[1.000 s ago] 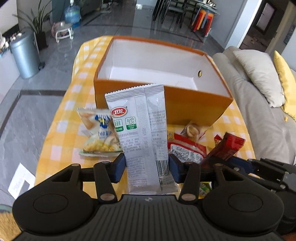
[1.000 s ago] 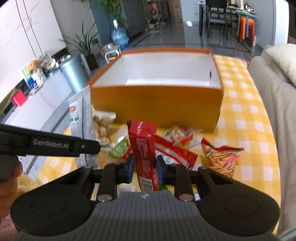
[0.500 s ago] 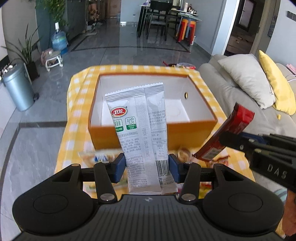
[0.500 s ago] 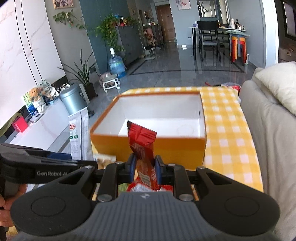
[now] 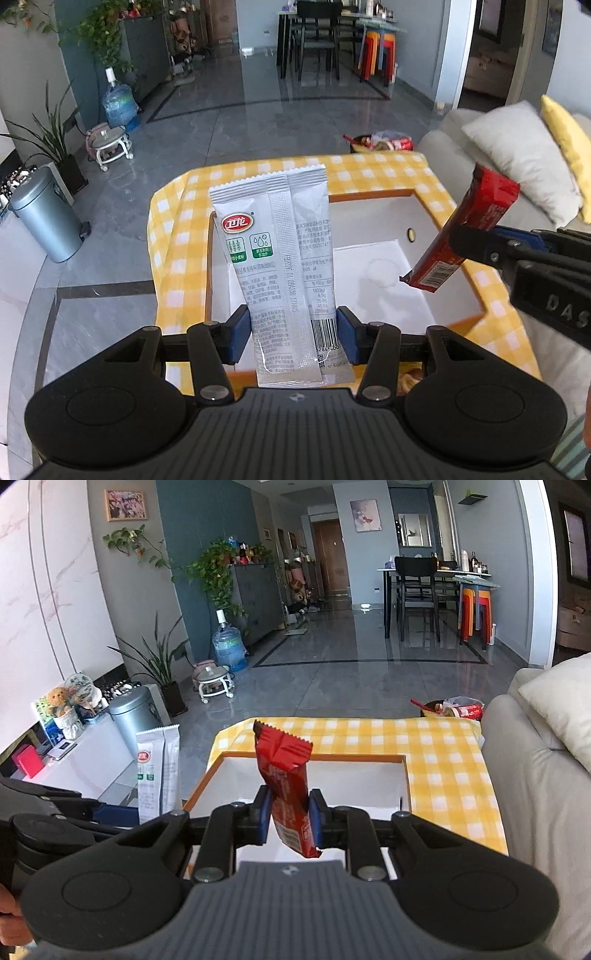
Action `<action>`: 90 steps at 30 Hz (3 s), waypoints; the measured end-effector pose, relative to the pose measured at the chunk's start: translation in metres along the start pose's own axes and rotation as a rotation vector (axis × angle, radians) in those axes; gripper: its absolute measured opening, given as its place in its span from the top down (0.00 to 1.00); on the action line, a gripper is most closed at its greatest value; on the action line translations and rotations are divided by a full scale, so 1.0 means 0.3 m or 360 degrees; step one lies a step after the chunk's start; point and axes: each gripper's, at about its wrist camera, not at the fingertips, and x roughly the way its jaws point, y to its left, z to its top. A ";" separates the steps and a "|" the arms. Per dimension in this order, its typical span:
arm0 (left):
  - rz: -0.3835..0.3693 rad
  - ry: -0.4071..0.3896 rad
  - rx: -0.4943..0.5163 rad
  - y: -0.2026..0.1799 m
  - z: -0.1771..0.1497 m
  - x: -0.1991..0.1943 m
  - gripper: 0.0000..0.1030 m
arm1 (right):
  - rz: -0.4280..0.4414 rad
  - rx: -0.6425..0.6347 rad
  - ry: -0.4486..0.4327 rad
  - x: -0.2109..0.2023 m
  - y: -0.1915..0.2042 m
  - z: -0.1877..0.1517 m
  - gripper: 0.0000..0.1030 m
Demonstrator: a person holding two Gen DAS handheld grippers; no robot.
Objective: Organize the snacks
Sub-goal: 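Carry both packets into the box and open both tools to release, then withdraw both tools from the box back over the snacks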
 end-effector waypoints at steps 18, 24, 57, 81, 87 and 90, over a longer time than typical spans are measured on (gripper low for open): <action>-0.0093 0.0456 0.0062 0.026 0.029 0.348 0.45 | 0.0003 0.0172 0.0656 0.514 -0.109 -0.093 0.83; -0.0045 0.0576 0.0074 0.029 0.018 0.420 0.45 | 0.0059 0.0294 0.0781 0.586 -0.117 -0.114 0.82; -0.0001 0.0230 -0.0024 0.023 0.005 0.106 0.36 | -0.0062 0.0121 0.0599 0.363 -0.023 -0.041 0.55; -0.0090 -0.0056 0.0049 -0.090 -0.375 -0.248 0.28 | -0.0066 0.0158 0.0393 -0.183 0.063 -0.294 0.30; -0.0164 0.0058 0.0194 -0.144 -0.483 -0.194 0.27 | -0.0089 0.0122 0.0371 -0.252 0.002 -0.426 0.25; -0.0178 0.0118 0.0238 -0.173 -0.533 -0.168 0.27 | -0.0104 0.0146 0.0412 -0.255 -0.030 -0.496 0.25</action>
